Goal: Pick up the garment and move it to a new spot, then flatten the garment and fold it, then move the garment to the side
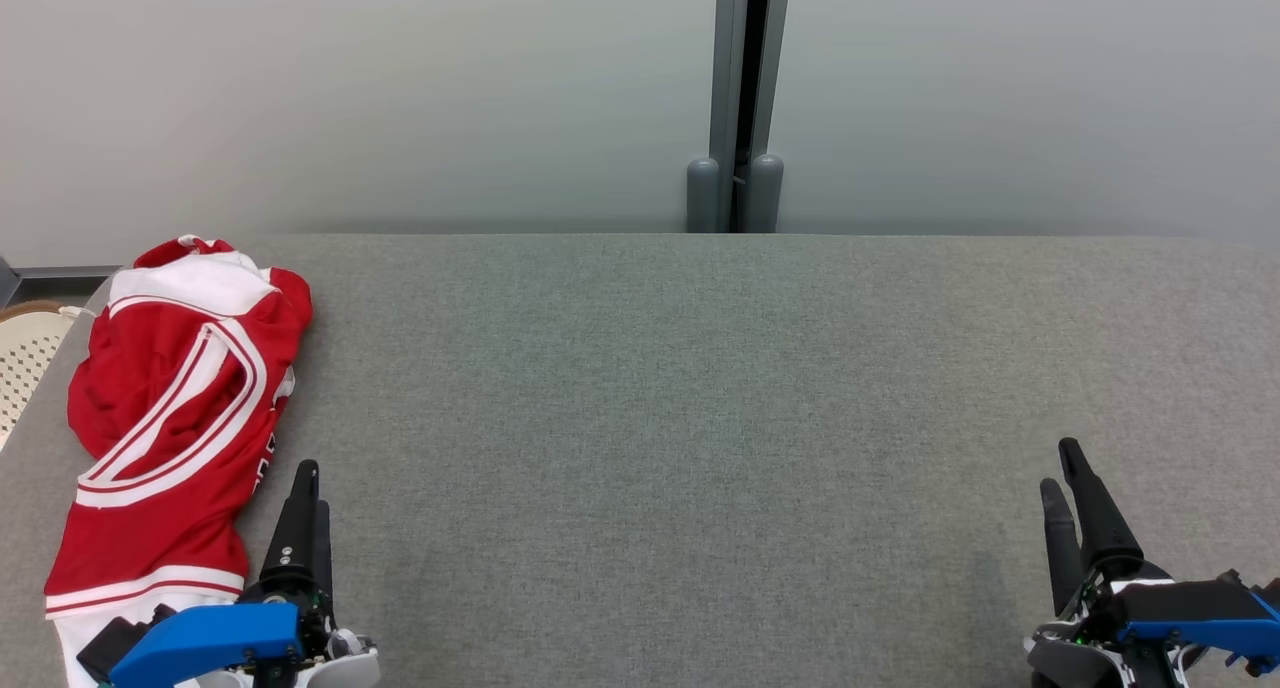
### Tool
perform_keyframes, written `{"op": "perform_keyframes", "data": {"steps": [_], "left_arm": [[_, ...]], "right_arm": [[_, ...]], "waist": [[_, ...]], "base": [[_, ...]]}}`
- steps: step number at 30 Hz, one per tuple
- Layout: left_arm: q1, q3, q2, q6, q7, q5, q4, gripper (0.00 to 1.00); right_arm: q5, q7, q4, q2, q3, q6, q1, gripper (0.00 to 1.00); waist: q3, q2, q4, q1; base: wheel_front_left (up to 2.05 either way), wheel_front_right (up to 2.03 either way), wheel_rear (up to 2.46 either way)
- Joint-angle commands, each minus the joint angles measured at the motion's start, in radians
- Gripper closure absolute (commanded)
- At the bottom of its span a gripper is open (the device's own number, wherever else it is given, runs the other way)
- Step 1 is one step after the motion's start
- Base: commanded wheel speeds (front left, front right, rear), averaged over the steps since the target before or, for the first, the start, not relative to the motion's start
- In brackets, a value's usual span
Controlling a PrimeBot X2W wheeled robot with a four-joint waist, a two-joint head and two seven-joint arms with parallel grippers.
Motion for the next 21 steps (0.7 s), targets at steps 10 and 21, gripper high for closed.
{"op": "perform_keyframes", "data": {"steps": [10,21], "left_arm": [[-0.028,-0.035,0.008,0.011,-0.051,0.193,-0.059,0.0],[-0.014,-0.089,0.009,0.037,-0.094,0.421,-0.079,0.0]], "right_arm": [[-0.211,-0.051,-0.06,-0.006,-0.01,0.002,0.002,0.0],[-0.533,-0.094,-0.101,-0.007,0.014,0.002,0.026,0.0]], "waist": [[0.001,0.0,0.0,0.0],[0.004,0.0,0.0,0.0]], "base": [[0.0,0.0,0.0],[0.0,0.0,0.0]]}}
